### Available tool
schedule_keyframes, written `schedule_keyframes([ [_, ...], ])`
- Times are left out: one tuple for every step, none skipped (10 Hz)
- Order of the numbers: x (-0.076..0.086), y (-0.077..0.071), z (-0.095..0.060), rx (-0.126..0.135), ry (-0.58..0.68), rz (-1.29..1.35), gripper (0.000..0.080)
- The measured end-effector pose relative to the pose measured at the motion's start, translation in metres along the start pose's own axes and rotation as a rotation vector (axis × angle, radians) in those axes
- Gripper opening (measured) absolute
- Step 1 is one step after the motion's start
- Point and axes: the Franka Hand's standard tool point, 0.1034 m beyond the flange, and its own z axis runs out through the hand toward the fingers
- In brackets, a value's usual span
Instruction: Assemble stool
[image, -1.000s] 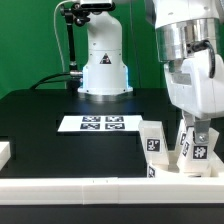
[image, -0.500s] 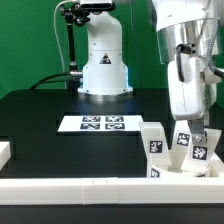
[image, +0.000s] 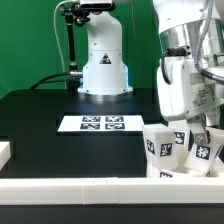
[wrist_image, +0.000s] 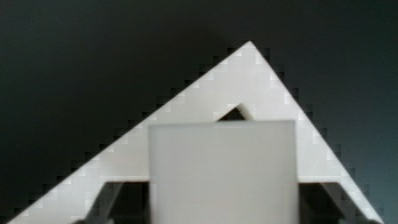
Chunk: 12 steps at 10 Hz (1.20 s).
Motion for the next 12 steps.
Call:
schedule_keyframes([
  [0.001, 0.0, 0.0, -0.002, -0.004, 0.02, 0.034],
  [0.003, -0.001, 0.0, -0.01, -0.008, 0.038, 0.034],
  [0.003, -0.001, 0.0, -0.008, -0.009, 0.028, 0.034],
  [0.002, -0.001, 0.0, -0.008, -0.01, 0.005, 0.0416],
  [-0.005, -0.002, -0.009, -0.004, -0.023, -0.009, 0.0416],
  [-0.015, -0.005, -0.022, 0.013, -0.045, -0.013, 0.0583],
  [-0.023, -0.006, -0.032, 0.021, -0.063, -0.017, 0.0632],
  [-0.031, -0.008, -0.042, 0.025, -0.08, -0.018, 0.0632],
  [-0.037, -0.008, -0.048, 0.03, -0.09, -0.023, 0.0646],
  [-0.034, -0.008, -0.045, 0.028, -0.085, -0.025, 0.0646],
  [-0.033, -0.007, -0.044, 0.027, -0.083, -0.025, 0.0646],
  [-0.033, -0.007, -0.043, 0.027, -0.082, -0.025, 0.0649],
])
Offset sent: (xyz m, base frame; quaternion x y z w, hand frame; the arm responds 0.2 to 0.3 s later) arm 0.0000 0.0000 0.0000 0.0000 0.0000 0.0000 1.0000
